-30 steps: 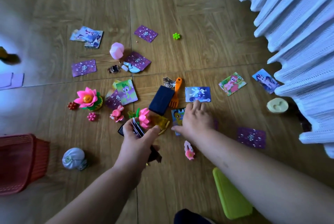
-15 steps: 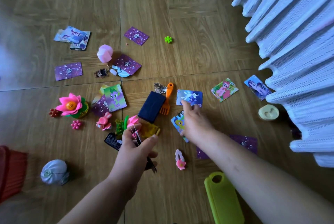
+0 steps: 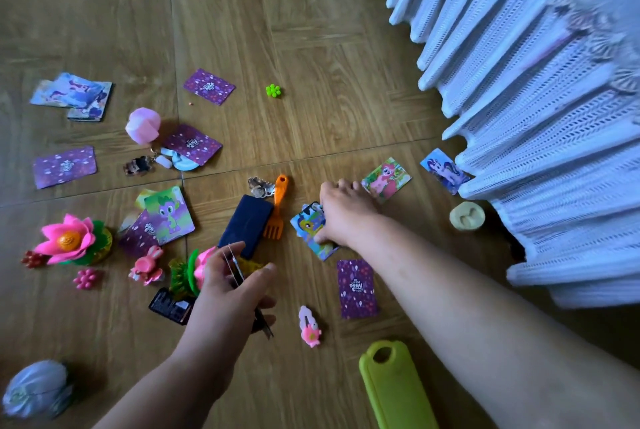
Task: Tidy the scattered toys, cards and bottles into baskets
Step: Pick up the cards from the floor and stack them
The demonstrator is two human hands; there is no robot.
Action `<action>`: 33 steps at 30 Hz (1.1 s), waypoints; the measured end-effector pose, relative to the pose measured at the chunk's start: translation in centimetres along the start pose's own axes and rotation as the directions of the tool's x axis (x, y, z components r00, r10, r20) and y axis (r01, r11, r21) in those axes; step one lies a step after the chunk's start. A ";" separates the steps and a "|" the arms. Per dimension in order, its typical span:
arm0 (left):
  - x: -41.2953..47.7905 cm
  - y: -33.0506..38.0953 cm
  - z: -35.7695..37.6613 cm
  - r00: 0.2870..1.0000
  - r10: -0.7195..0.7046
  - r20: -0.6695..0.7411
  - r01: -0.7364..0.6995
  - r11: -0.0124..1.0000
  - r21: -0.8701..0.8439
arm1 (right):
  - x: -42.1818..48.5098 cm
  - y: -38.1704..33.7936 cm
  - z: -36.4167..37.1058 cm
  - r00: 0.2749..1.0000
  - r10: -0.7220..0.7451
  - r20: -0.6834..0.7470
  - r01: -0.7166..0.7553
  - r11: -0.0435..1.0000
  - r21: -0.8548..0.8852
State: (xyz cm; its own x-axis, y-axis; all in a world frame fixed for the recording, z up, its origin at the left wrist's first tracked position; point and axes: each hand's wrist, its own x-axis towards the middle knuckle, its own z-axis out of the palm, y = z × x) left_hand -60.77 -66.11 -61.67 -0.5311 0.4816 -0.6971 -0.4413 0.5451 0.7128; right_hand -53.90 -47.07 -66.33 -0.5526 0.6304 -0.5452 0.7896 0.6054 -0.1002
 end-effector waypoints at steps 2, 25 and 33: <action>0.1 0.3 0.5 1.000 0.002 0.017 -0.002 1.000 -0.011 | -0.5 1.1 0.5 1.000 0.028 -0.005 -0.027 0.974 0.224; 0.4 1.0 1.8 0.999 -0.021 0.047 0.020 1.000 0.002 | -2.7 5.7 -1.3 0.983 0.184 0.011 -0.184 0.974 0.130; 0.0 0.8 0.9 0.998 -0.037 0.051 0.036 0.999 0.025 | 1.0 5.1 -2.0 0.955 0.291 0.050 -0.288 0.956 -0.061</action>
State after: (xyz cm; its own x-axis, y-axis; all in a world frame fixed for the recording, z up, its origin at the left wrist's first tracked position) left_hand -60.46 -65.05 -61.16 -0.4770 0.4952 -0.7261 -0.4419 0.5790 0.6852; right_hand -51.01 -42.36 -65.74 -0.2848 0.7541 -0.5918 0.8975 0.4267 0.1118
